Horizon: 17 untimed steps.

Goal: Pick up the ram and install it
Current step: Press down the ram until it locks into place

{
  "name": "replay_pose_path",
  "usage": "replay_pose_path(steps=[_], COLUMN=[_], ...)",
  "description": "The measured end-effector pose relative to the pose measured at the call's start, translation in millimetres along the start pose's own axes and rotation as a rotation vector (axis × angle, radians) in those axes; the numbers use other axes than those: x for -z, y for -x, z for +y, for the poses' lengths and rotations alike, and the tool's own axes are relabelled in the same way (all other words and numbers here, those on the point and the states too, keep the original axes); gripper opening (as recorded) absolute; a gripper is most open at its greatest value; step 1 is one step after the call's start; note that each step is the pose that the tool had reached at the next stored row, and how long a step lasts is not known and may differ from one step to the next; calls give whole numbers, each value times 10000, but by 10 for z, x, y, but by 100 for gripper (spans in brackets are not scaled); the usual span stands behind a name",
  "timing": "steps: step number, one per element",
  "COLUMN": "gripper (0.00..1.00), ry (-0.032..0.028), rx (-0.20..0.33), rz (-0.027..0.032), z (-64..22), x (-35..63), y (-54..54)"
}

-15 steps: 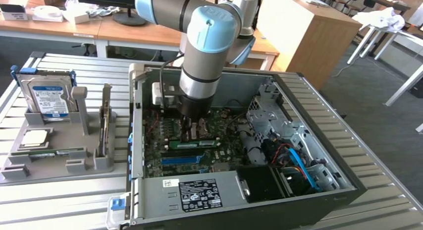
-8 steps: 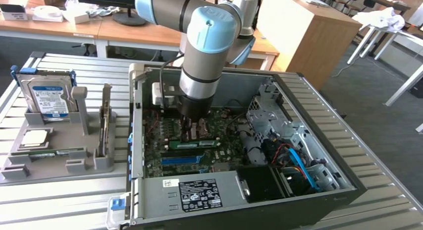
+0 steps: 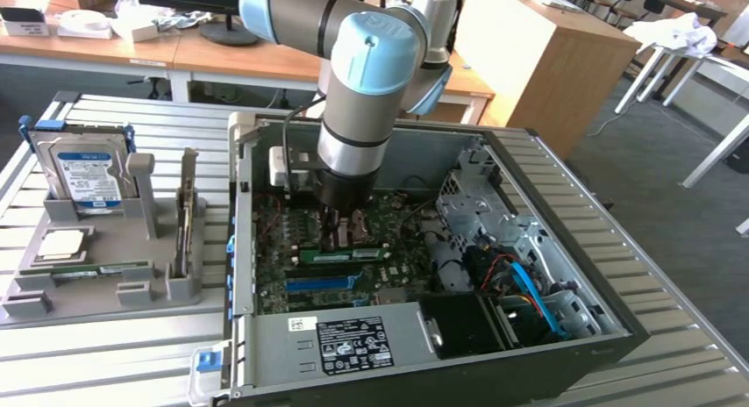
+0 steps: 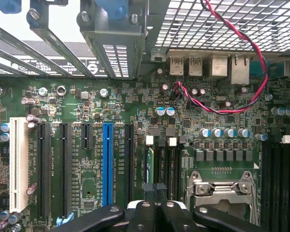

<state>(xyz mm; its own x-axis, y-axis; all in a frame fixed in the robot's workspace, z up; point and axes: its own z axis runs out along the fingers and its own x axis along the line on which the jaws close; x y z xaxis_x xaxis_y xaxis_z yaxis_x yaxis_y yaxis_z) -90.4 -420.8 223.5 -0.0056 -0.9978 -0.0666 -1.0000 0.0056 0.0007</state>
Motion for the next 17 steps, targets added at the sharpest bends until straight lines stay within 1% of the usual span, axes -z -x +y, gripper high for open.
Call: replay_pose_path(steps=[17], gripper=[10], ry=[0], rx=[0], rz=[-1], z=[0], x=[-11], y=[0])
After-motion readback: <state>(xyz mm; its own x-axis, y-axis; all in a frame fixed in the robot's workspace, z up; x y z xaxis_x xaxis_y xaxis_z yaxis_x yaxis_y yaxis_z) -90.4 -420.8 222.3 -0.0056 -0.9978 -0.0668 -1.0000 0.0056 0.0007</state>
